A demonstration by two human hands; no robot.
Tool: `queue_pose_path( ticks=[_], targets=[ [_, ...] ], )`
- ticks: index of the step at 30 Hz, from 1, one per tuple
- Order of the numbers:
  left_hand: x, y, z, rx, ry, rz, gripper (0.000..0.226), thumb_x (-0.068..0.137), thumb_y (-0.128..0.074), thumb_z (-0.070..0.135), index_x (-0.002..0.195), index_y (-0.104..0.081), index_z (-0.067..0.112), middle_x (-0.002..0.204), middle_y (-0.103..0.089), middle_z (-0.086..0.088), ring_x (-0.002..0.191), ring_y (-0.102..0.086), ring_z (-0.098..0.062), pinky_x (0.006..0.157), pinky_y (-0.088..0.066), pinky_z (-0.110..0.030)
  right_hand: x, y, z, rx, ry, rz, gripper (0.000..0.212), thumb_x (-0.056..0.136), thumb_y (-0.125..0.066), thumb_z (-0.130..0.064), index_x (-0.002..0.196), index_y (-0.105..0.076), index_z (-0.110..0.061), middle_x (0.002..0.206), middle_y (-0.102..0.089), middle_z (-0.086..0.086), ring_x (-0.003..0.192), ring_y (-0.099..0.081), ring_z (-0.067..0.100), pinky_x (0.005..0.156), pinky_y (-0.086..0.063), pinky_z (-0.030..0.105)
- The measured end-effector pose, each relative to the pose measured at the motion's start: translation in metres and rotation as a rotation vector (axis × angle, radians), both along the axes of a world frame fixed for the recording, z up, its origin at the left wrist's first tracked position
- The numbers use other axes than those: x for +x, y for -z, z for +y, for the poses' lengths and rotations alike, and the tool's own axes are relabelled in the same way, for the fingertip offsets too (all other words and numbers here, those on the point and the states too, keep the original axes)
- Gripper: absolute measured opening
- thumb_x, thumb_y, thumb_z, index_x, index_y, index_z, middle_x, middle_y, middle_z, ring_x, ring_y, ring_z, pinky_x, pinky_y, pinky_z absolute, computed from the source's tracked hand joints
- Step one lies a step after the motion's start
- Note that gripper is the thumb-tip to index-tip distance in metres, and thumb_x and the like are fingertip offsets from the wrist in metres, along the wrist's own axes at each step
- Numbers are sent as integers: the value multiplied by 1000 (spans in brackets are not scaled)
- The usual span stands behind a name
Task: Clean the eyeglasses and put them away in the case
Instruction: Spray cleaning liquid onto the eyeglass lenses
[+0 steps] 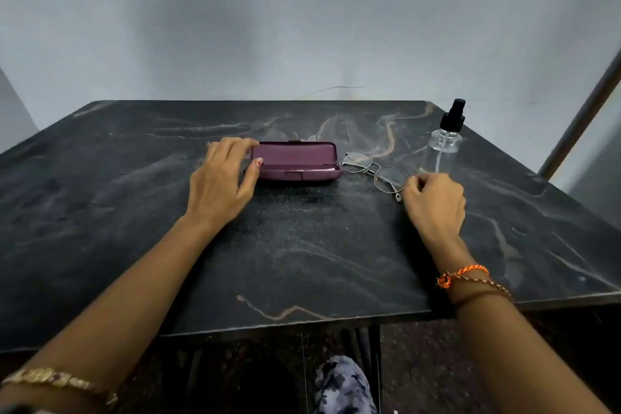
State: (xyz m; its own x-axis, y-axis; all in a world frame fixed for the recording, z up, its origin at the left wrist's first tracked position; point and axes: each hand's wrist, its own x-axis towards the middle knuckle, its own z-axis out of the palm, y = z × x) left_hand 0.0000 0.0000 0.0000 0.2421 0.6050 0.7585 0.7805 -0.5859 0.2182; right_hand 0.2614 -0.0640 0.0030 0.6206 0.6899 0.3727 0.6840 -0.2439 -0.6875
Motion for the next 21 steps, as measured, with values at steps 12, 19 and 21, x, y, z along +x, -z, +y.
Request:
queue_pose_path(
  ticks=[12, 19, 21],
  targets=[
    [0, 1, 5, -38, -8, -13, 23, 90, -50, 17, 111, -55, 9, 106, -57, -11, 97, -51, -25, 51, -38, -29, 5, 2, 3, 63, -50, 18, 27, 91, -51, -22, 86, -66, -1, 86, -67, 22, 88, -59, 39, 66, -32, 29],
    [-1, 0, 4, -25, -36, -43, 23, 90, -50, 18, 110, -56, 9, 108, -54, -12, 98, -49, -25, 49, -36, -26, 2, -3, 1, 231, 21, -93, 27, 93, -47, -19, 89, -62, 3, 96, -64, 24, 89, -57, 37, 64, -25, 22],
    [0, 0, 3, -10, -33, -42, 22, 89, -51, 17, 109, -57, 8, 107, -52, -14, 97, -49, -26, 46, -32, -22, 1, -5, 0, 301, 37, -82, 25, 92, -47, -18, 91, -61, 3, 98, -62, 24, 90, -56, 36, 61, -21, 20]
  ],
)
